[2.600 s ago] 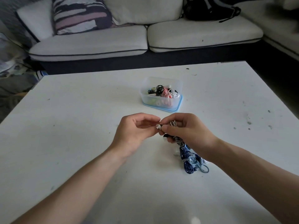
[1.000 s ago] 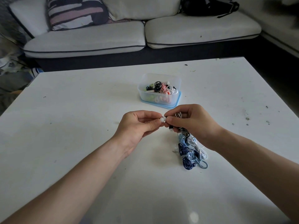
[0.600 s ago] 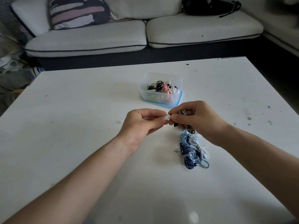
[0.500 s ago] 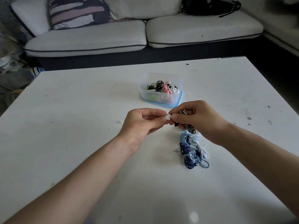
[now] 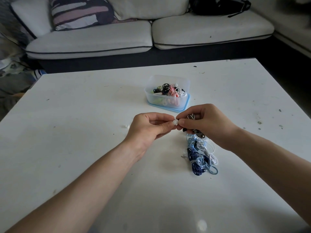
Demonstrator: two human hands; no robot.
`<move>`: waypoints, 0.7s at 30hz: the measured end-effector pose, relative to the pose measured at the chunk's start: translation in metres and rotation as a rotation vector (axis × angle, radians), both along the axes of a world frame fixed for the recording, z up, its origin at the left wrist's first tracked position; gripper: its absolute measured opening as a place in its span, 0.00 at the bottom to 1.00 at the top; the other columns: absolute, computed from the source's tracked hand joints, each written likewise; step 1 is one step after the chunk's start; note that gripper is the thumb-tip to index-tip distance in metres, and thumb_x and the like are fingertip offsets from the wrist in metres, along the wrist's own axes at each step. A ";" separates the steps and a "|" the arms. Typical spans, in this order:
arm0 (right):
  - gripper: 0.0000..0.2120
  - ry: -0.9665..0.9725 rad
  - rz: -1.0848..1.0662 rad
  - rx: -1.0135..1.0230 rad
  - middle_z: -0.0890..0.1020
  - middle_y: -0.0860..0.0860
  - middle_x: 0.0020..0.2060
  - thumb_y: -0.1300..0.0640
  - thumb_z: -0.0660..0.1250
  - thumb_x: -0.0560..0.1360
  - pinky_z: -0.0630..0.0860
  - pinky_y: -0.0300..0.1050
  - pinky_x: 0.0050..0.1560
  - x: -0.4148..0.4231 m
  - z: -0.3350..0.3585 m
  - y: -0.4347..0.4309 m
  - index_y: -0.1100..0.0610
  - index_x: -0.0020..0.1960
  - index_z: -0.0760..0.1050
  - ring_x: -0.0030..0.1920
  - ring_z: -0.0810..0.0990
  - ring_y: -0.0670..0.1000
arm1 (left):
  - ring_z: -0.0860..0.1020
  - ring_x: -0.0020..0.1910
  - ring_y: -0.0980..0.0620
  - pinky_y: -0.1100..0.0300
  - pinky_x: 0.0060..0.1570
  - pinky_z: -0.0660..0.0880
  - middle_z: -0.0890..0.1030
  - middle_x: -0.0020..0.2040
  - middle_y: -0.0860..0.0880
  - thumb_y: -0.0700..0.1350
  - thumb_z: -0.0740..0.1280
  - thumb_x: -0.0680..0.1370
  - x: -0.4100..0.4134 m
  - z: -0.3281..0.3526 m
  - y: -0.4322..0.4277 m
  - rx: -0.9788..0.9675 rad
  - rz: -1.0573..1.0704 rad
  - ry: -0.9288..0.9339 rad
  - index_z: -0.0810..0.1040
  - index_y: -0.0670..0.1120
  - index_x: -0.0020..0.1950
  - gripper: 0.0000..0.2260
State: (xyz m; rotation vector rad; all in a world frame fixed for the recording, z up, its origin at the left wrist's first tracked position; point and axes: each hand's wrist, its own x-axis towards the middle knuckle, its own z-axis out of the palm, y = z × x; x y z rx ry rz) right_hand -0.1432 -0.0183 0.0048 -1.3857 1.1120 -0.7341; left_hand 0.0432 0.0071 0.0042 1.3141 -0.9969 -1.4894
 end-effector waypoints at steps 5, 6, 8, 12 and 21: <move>0.02 0.026 -0.009 -0.021 0.86 0.56 0.38 0.63 0.74 0.73 0.77 0.43 0.41 0.000 -0.001 0.000 0.58 0.46 0.85 0.36 0.79 0.51 | 0.85 0.40 0.51 0.71 0.34 0.74 0.86 0.40 0.42 0.34 0.75 0.70 0.000 0.001 0.001 0.015 0.001 -0.034 0.83 0.42 0.45 0.06; 0.02 0.017 0.002 -0.007 0.86 0.56 0.38 0.63 0.74 0.74 0.77 0.42 0.40 0.000 -0.001 -0.001 0.59 0.46 0.85 0.36 0.79 0.50 | 0.85 0.40 0.51 0.71 0.33 0.74 0.86 0.40 0.42 0.34 0.75 0.70 0.000 0.002 0.001 0.014 -0.003 -0.030 0.83 0.42 0.45 0.06; 0.03 -0.011 0.020 0.027 0.86 0.56 0.38 0.62 0.73 0.75 0.75 0.39 0.37 -0.002 -0.001 -0.001 0.60 0.47 0.85 0.34 0.79 0.48 | 0.85 0.41 0.50 0.70 0.36 0.75 0.86 0.40 0.42 0.35 0.75 0.69 0.000 0.003 0.000 0.000 -0.013 -0.016 0.83 0.42 0.45 0.07; 0.03 -0.026 0.003 0.038 0.85 0.56 0.37 0.63 0.72 0.75 0.73 0.37 0.34 -0.002 -0.003 -0.001 0.61 0.47 0.84 0.31 0.77 0.47 | 0.85 0.42 0.50 0.69 0.37 0.76 0.86 0.40 0.42 0.35 0.76 0.69 0.000 0.002 0.000 -0.008 -0.011 -0.030 0.83 0.41 0.46 0.07; 0.03 -0.015 -0.037 0.006 0.86 0.58 0.38 0.61 0.73 0.74 0.77 0.44 0.40 0.002 -0.005 0.001 0.59 0.47 0.85 0.36 0.80 0.50 | 0.86 0.43 0.48 0.67 0.41 0.77 0.86 0.41 0.42 0.38 0.77 0.67 0.001 0.001 -0.001 -0.010 -0.002 -0.021 0.83 0.42 0.46 0.09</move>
